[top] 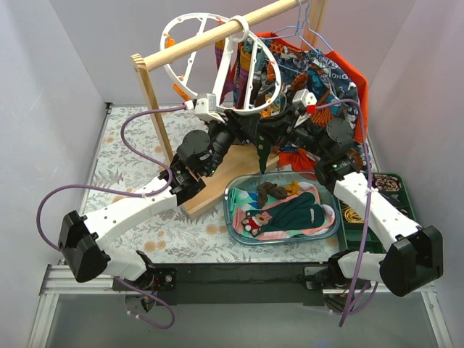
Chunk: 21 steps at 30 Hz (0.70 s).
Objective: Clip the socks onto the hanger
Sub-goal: Open the clamp at the hanger.
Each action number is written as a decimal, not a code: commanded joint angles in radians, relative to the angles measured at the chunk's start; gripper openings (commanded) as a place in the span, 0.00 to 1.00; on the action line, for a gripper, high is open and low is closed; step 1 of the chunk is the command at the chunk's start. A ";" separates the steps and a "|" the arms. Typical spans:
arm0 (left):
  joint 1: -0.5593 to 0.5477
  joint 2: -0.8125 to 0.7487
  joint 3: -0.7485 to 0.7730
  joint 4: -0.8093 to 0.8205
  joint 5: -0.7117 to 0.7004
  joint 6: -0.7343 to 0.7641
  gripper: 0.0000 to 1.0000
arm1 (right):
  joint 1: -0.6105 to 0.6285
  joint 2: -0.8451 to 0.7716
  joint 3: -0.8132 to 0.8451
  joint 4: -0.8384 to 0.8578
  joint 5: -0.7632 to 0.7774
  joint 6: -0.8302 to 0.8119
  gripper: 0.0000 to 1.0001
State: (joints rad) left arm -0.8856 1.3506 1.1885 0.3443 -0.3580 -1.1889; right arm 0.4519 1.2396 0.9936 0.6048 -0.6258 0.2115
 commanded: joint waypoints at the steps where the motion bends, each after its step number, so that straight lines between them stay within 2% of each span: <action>1: 0.002 0.010 0.026 -0.010 -0.009 0.021 0.39 | 0.005 -0.014 0.017 0.001 -0.048 0.008 0.01; 4: 0.002 0.018 0.040 -0.010 0.005 0.026 0.31 | 0.004 -0.014 0.014 0.000 -0.049 0.008 0.01; 6: 0.000 0.018 0.042 -0.010 0.008 0.026 0.22 | 0.005 -0.015 0.011 0.000 -0.049 0.008 0.01; 8: -0.001 0.015 0.037 -0.010 0.013 0.038 0.18 | 0.005 -0.019 0.005 0.000 -0.048 0.012 0.02; 10: 0.000 0.009 0.033 -0.007 0.013 0.049 0.06 | 0.005 -0.022 -0.003 -0.005 -0.043 0.012 0.13; 12: 0.000 0.004 0.028 -0.004 0.013 0.072 0.00 | 0.004 -0.037 -0.012 -0.025 -0.035 0.011 0.23; 13: -0.001 0.002 0.025 0.002 0.011 0.081 0.00 | 0.004 -0.043 -0.015 -0.034 -0.026 0.008 0.35; 15: -0.001 -0.004 0.019 0.009 0.016 0.112 0.00 | 0.004 -0.064 -0.021 -0.086 -0.006 -0.006 0.45; 16: 0.000 -0.004 0.014 0.012 0.014 0.121 0.00 | 0.004 -0.074 -0.024 -0.105 0.018 -0.011 0.54; 19: -0.001 -0.010 -0.001 0.022 0.014 0.156 0.00 | 0.004 -0.120 -0.021 -0.245 0.099 -0.047 0.66; 21: -0.001 -0.011 -0.007 0.022 0.014 0.193 0.00 | 0.004 -0.158 -0.007 -0.388 0.170 -0.078 0.69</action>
State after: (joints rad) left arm -0.8871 1.3647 1.1927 0.3687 -0.3397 -1.0798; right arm 0.4541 1.1603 0.9665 0.4328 -0.5850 0.1902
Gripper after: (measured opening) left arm 0.246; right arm 0.661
